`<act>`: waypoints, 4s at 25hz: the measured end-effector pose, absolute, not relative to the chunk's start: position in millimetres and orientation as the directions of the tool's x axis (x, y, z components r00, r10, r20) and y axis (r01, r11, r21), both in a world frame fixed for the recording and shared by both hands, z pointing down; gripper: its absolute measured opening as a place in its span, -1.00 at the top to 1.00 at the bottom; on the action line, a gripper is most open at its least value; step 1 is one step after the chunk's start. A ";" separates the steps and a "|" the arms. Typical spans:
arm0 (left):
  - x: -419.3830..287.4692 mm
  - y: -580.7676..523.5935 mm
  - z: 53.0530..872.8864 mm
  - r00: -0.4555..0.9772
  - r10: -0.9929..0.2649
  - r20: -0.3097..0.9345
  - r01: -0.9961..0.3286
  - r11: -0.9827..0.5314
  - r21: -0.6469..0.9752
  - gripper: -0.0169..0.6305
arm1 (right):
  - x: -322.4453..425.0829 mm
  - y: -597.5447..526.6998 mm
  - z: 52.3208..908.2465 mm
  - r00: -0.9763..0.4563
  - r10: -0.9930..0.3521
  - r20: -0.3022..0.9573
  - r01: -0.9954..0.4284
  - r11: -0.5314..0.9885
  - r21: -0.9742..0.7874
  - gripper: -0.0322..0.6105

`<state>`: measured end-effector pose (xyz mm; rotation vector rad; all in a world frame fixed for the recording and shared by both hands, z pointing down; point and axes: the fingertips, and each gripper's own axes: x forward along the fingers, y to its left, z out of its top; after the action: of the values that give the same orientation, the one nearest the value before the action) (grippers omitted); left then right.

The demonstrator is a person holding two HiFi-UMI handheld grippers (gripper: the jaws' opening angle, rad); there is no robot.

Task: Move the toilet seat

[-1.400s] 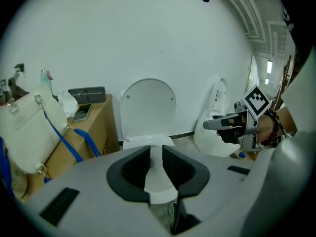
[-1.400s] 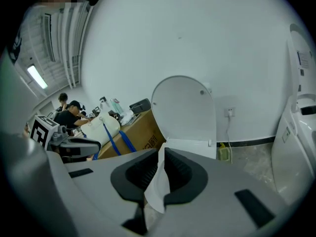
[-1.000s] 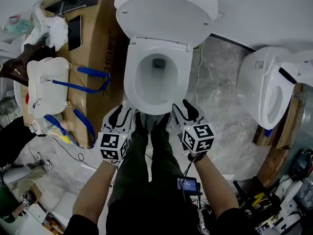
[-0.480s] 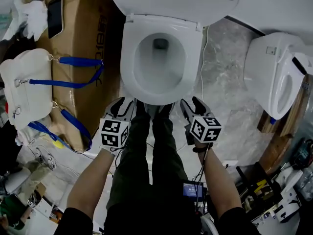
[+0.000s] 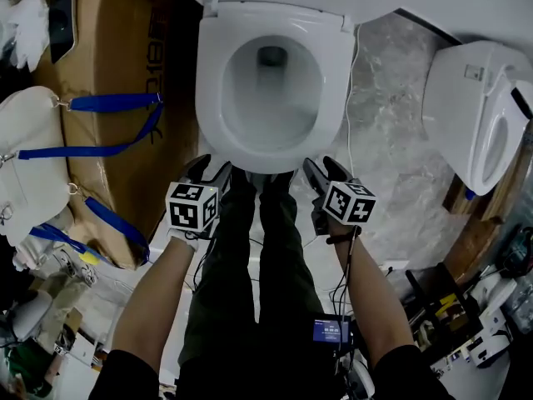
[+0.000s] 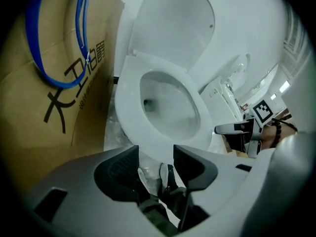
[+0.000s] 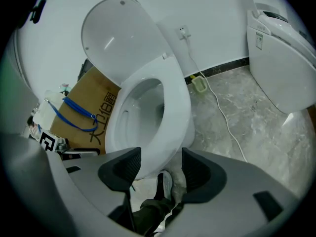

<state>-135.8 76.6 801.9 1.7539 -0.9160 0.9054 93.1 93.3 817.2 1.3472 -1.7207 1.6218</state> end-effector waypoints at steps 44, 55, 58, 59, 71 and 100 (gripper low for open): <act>-120.6 79.2 788.5 0.554 -0.125 0.823 -0.830 -0.161 0.534 0.20 | 56.4 106.4 779.3 -0.588 -0.267 0.764 -0.750 -0.173 -0.638 0.11; -119.8 71.5 744.2 0.565 -0.200 0.801 -0.825 -0.131 0.549 0.20 | 59.9 101.1 739.0 -0.595 -0.278 0.754 -0.743 -0.169 -0.648 0.11; -119.1 68.8 734.2 0.563 -0.234 0.792 -0.825 -0.110 0.554 0.18 | 60.1 98.8 729.7 -0.596 -0.300 0.745 -0.733 -0.176 -0.657 0.11; -118.6 67.8 731.4 0.561 -0.246 0.791 -0.827 -0.112 0.551 0.18 | 60.4 97.6 726.9 -0.594 -0.311 0.742 -0.730 -0.181 -0.660 0.11; -117.5 50.8 685.7 0.552 -0.403 0.730 -0.817 -0.085 0.570 0.18 | 63.7 80.4 680.1 -0.564 -0.442 0.698 -0.688 -0.216 -0.693 0.11; -110.7 -17.2 567.1 0.581 -0.631 0.514 -0.698 -0.062 0.713 0.15 | 75.1 18.3 560.6 -0.588 -0.634 0.502 -0.613 -0.055 -0.788 0.12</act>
<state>-110.7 -17.2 567.1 1.7523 -1.0990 0.0788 75.1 18.3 560.6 1.4347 -2.1715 1.7922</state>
